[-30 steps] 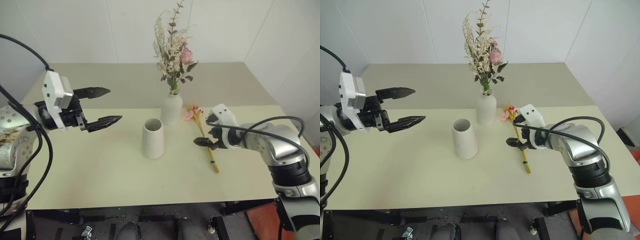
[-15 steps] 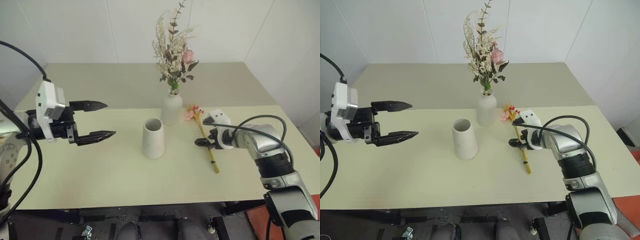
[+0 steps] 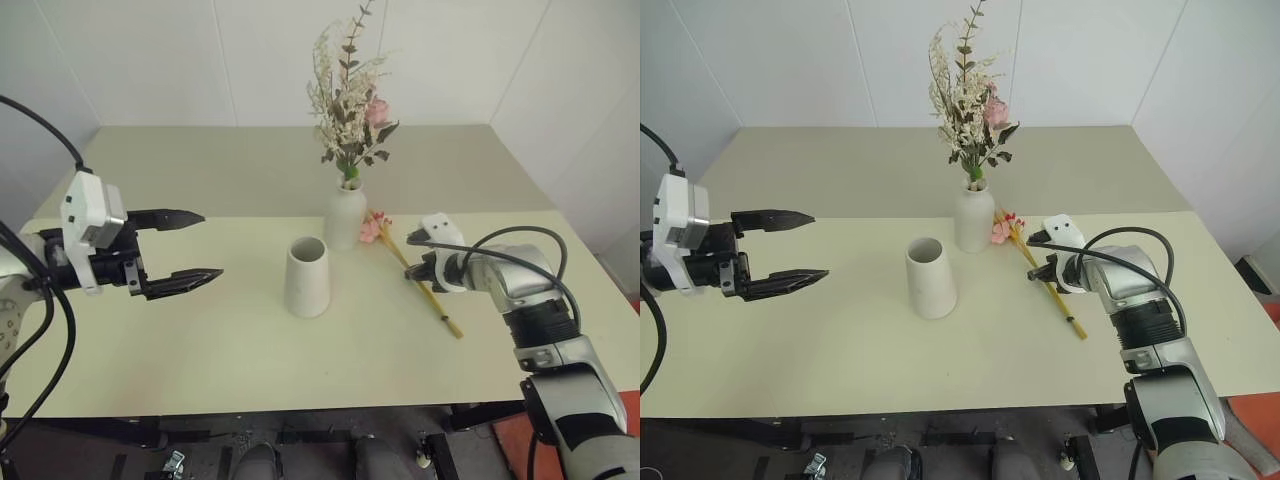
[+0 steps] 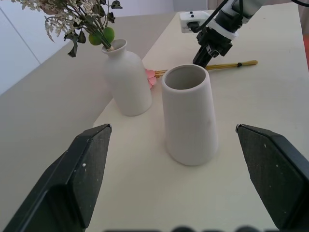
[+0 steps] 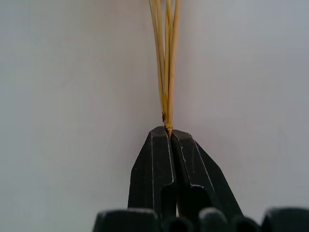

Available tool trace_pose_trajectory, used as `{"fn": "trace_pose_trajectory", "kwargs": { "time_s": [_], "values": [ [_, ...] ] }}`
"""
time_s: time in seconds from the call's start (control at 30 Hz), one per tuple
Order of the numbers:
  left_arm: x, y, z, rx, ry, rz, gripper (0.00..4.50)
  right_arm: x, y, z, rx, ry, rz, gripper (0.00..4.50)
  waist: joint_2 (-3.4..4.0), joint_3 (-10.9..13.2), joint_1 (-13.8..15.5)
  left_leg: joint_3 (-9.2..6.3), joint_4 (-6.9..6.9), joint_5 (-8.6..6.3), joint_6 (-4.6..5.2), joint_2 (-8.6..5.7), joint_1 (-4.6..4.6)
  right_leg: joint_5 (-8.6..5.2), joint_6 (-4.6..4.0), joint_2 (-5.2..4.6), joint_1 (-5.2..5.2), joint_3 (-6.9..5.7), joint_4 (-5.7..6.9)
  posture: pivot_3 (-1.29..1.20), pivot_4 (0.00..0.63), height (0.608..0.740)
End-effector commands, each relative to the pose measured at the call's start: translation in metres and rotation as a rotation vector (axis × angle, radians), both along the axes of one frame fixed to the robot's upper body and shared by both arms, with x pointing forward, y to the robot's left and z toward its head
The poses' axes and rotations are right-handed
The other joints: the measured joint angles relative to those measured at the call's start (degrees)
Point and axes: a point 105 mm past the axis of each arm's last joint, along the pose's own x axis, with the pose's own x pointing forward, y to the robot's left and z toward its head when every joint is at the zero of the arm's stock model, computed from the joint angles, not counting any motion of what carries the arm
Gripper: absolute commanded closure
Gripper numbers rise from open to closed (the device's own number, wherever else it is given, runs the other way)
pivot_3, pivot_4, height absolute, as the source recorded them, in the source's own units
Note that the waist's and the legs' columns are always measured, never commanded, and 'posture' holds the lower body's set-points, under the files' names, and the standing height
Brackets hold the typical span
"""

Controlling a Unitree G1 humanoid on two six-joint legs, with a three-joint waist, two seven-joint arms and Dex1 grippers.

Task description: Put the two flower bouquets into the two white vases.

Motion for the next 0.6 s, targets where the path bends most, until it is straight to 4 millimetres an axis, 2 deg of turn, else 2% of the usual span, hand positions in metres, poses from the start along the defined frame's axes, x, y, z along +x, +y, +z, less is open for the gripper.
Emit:
{"fn": "trace_pose_trajectory", "kwargs": {
  "time_s": [0.03, 0.1, 0.2, 0.27, 0.3, 0.37, 0.43, 0.53, 0.6],
  "values": [
    [-0.012, 0.006, 0.011, 0.026, -0.022, -0.001, 0.0, 0.019, -0.015, 0.075, 0.027, -0.451, -0.147, 4.48, 0.0, 0.0, -0.2, 0.0, -0.02, 0.0, 0.0, 0.01, 0.0, 0.0, 0.0, 0.01, -0.02, 0.0, 0.0, 0.0, 0.15, 0.74],
    [-0.018, 0.012, 0.008, 0.03, 0.006, 0.007, 0.0, 0.015, -0.026, 0.123, 0.051, -0.76, -0.272, 4.48, 0.01, 0.0, -0.3, 0.03, -0.07, 0.0, 0.0, 0.0, -0.05, 0.0, 0.0, -0.01, -0.13, 0.04, 0.04, 0.0, 0.15, 0.74],
    [-0.023, 0.02, 0.003, 0.024, 0.038, 0.026, 0.0, -0.004, -0.031, 0.171, 0.196, -1.059, -0.337, 4.48, 0.0, 0.0, -0.3, 0.06, -0.09, 0.01, -0.01, 0.01, -0.24, 0.0, 0.0, 0.0, -0.41, 0.07, 0.11, 0.0, 0.15, 0.74],
    [-0.026, 0.026, -0.003, 0.023, 0.06, 0.038, 0.0, -0.031, -0.023, 0.201, 0.558, -1.191, -0.248, 4.48, 0.01, 0.0, -0.1, 0.06, -0.11, 0.01, -0.01, 0.04, -0.29, 0.01, -0.01, 0.0, -0.45, 0.06, 0.11, 0.0, 0.15, 0.74],
    [-0.026, 0.029, -0.005, 0.025, 0.066, 0.044, 0.0, -0.042, -0.02, 0.209, 0.664, -1.236, -0.203, 4.48, 0.01, 0.0, -0.1, 0.07, -0.11, 0.01, -0.01, 0.06, -0.29, 0.01, -0.02, 0.01, -0.46, 0.07, 0.13, 0.0, 0.15, 0.74],
    [-0.026, 0.032, -0.007, 0.027, 0.075, 0.058, 0.0, -0.056, -0.014, 0.219, 0.763, -1.288, -0.159, 4.48, 0.01, 0.0, 0.0, 0.07, -0.11, 0.01, -0.01, 0.09, -0.26, 0.01, -0.03, 0.01, -0.44, 0.06, 0.16, 0.0, 0.15, 0.74],
    [-0.025, 0.033, -0.006, 0.018, 0.071, 0.072, 0.0, -0.074, 0.005, 0.23, 0.865, -1.325, -0.035, 4.48, 0.01, 0.0, 0.1, 0.07, -0.1, 0.01, -0.01, 0.08, -0.2, 0.02, -0.03, 0.0, -0.38, 0.05, 0.17, 0.0, 0.15, 0.74],
    [-0.025, 0.033, -0.004, 0.002, 0.069, 0.071, 0.0, -0.088, 0.027, 0.237, 1.01, -1.294, 0.114, 4.48, 0.01, 0.0, 0.0, 0.08, -0.1, 0.01, -0.01, 0.1, -0.11, 0.01, -0.04, 0.01, -0.32, 0.05, 0.18, 0.0, 0.15, 0.74],
    [-0.027, 0.034, -0.006, 0.009, 0.08, 0.079, 0.0, -0.101, 0.058, 0.232, 1.107, -1.22, 0.277, 4.48, 0.02, 0.0, -0.1, 0.08, -0.1, 0.01, -0.01, 0.12, -0.1, 0.01, -0.06, 0.03, -0.33, 0.05, 0.19, 0.0, 0.15, 0.74]
  ]
}}
